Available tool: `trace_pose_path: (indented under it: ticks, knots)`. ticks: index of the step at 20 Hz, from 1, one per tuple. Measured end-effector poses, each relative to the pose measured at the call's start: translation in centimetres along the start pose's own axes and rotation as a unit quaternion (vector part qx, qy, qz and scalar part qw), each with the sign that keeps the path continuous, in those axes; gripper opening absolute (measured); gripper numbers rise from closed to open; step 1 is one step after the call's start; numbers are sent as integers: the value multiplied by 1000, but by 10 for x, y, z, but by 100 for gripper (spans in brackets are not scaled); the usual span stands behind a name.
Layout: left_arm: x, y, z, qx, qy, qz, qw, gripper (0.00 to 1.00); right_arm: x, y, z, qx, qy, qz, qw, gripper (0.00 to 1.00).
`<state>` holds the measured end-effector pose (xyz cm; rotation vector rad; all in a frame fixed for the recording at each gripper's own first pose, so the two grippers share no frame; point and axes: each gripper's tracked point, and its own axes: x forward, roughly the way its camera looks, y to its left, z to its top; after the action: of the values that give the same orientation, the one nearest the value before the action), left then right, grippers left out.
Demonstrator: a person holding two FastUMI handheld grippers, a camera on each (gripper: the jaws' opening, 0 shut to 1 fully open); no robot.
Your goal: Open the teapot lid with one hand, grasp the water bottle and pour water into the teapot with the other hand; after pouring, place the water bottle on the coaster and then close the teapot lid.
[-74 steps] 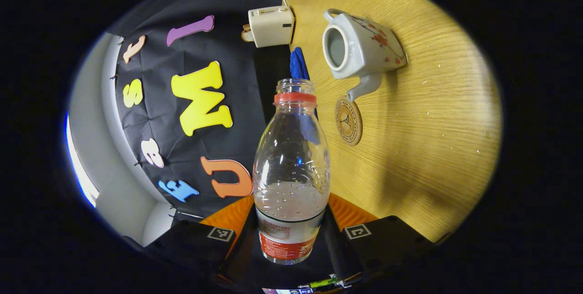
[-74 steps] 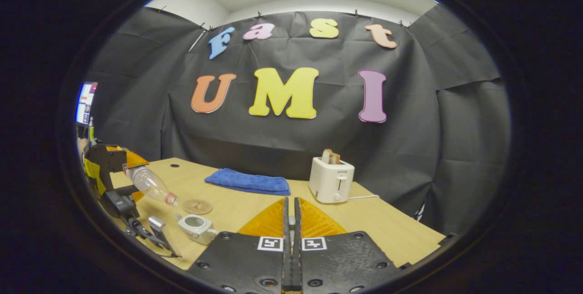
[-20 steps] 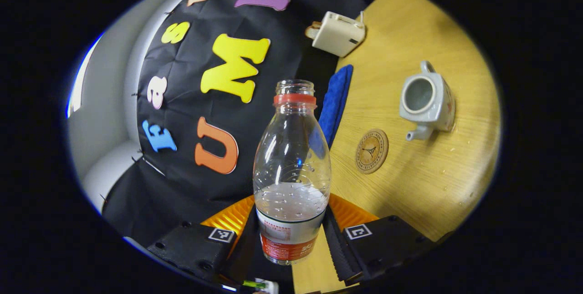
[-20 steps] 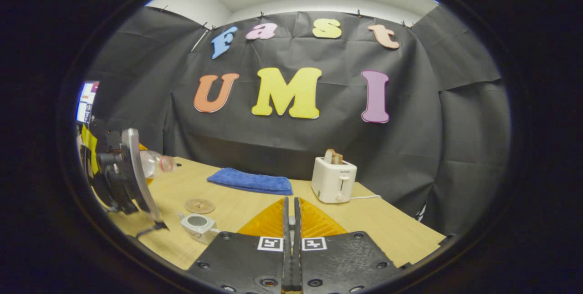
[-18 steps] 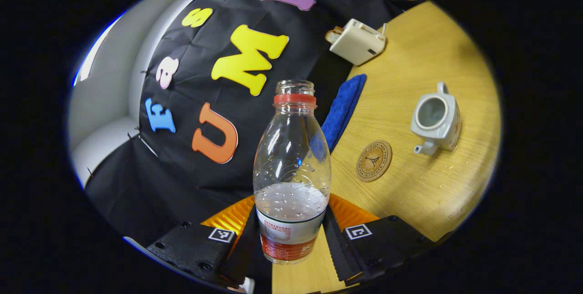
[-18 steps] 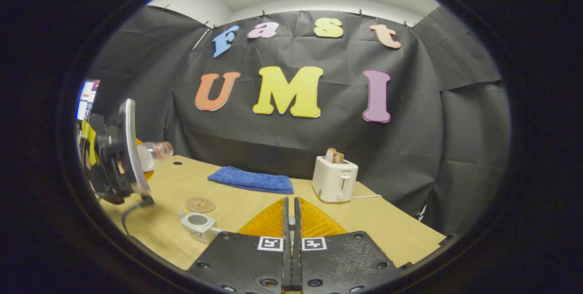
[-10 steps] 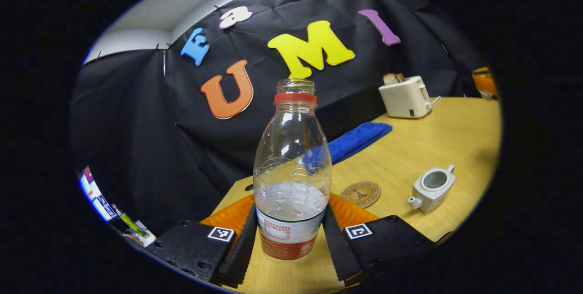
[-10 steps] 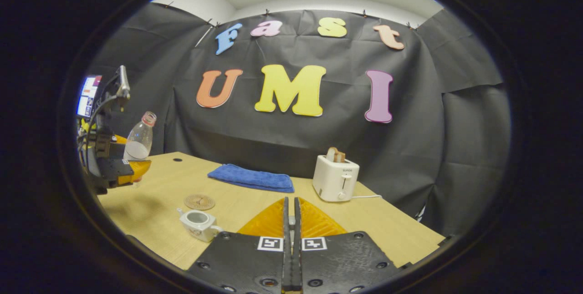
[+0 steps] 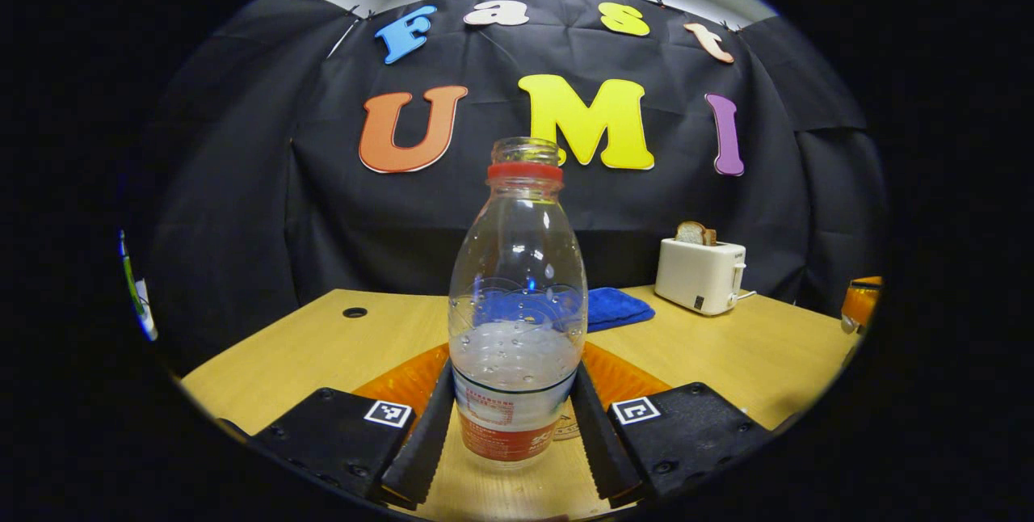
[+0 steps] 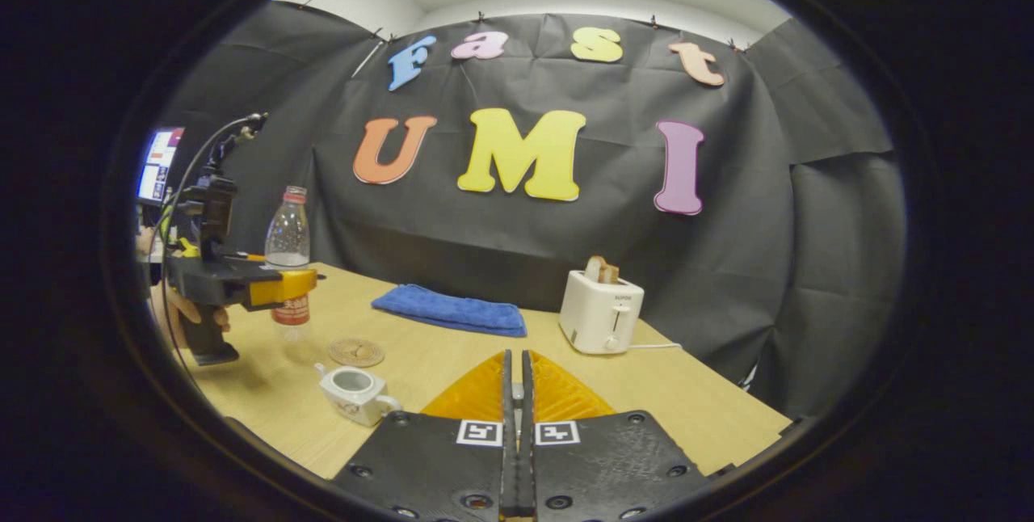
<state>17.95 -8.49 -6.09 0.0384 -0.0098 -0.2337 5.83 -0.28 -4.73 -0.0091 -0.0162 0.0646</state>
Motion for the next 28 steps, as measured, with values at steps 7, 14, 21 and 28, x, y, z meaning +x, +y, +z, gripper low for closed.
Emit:
trace_pose_path:
  ticks: [7, 14, 21, 28]
  knots:
    - [44, -16, -13, -31, 2, -16, 999, 76, 11, -11, -14, 8, 20, -9, 1000, 0]
    - [69, -40, -25, -21, 12, -31, 999, 76, 17, -18, -23, 6, 30, -20, 999, 0]
    - [72, -47, -34, -3, 14, -28, 999, 78, 17, -15, -26, 0, 33, -19, 999, 0]
    - [65, -53, -35, -8, 21, -34, 999, 89, 16, -11, -26, -6, 32, -17, 999, 0]
